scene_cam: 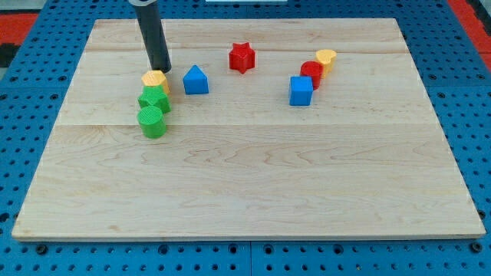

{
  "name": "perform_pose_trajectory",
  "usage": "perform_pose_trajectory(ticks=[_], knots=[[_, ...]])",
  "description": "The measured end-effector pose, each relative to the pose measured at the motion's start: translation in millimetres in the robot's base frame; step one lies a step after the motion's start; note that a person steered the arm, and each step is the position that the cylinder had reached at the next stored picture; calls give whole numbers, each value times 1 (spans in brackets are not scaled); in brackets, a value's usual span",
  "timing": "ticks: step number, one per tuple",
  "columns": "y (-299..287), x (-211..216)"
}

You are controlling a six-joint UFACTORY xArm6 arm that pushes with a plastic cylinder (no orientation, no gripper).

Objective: Slide the red star to the right

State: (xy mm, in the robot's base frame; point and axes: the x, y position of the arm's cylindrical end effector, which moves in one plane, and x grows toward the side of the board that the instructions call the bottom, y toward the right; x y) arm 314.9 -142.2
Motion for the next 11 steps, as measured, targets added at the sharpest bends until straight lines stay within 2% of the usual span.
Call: perform_pose_trajectory(ticks=[1,2,5,7,9,10,11], knots=[[33,-16],[105,-19],[224,-18],[252,-29],[379,-31],[402,-11],[382,-3]])
